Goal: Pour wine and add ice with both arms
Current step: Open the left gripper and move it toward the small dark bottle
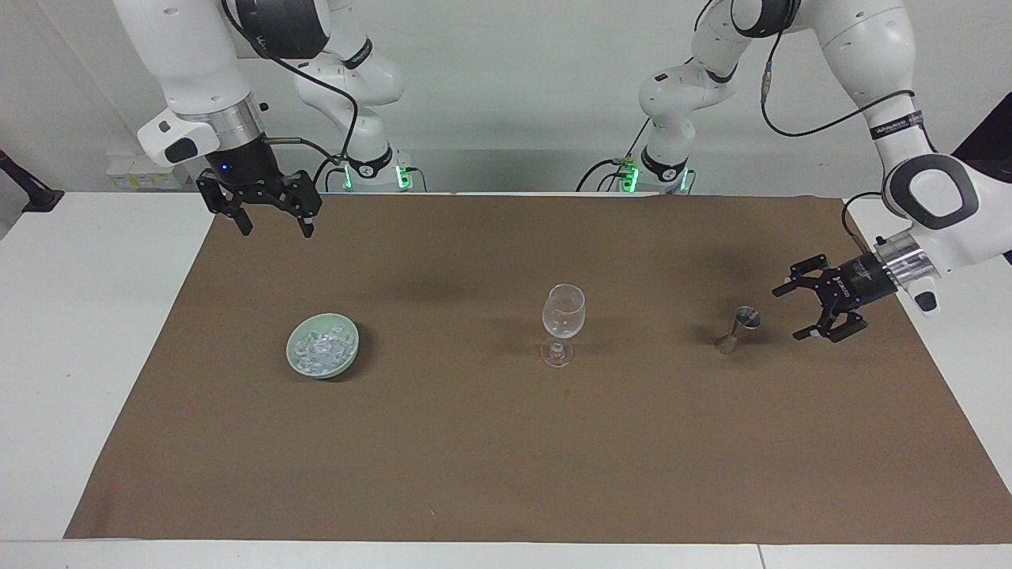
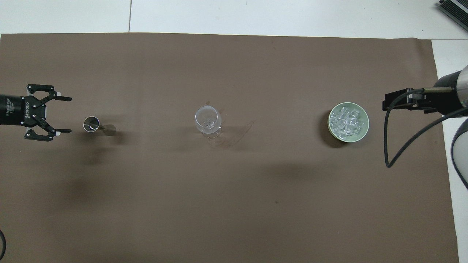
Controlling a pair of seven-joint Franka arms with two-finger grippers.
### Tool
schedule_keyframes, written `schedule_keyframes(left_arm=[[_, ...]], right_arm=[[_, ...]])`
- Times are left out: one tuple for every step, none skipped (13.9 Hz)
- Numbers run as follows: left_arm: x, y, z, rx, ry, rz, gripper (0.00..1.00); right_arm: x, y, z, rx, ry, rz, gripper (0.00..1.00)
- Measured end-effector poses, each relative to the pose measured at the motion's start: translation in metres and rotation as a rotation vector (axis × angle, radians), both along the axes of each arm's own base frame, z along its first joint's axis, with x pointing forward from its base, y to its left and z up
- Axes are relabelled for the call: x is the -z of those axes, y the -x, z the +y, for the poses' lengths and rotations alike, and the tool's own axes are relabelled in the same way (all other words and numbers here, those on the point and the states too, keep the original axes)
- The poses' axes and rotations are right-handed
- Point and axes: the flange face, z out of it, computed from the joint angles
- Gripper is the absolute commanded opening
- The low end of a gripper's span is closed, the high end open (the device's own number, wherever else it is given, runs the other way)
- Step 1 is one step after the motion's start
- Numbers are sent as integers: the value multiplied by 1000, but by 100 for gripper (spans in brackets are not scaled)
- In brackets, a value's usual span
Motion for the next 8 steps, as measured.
schedule_keyframes(left_arm=[[15, 0, 8, -26, 26, 19, 100], [32, 1, 18, -56, 53, 39, 100], [47, 1, 26, -84, 80, 51, 100], [59, 0, 29, -105, 98, 57, 100], [66, -1, 29, -111, 116, 58, 100], [71, 0, 27, -114, 139, 50, 100], [77, 2, 25, -112, 161, 39, 100], [84, 6, 23, -101, 177, 27, 100]], right_arm=[[0, 0, 0, 0, 0, 0, 100], [0, 0, 0, 0, 0, 0, 100], [0, 0, 0, 0, 0, 0, 100], [0, 0, 0, 0, 0, 0, 100], [0, 0, 0, 0, 0, 0, 100], [0, 0, 0, 0, 0, 0, 100], [0, 0, 0, 0, 0, 0, 100], [0, 0, 0, 0, 0, 0, 100]])
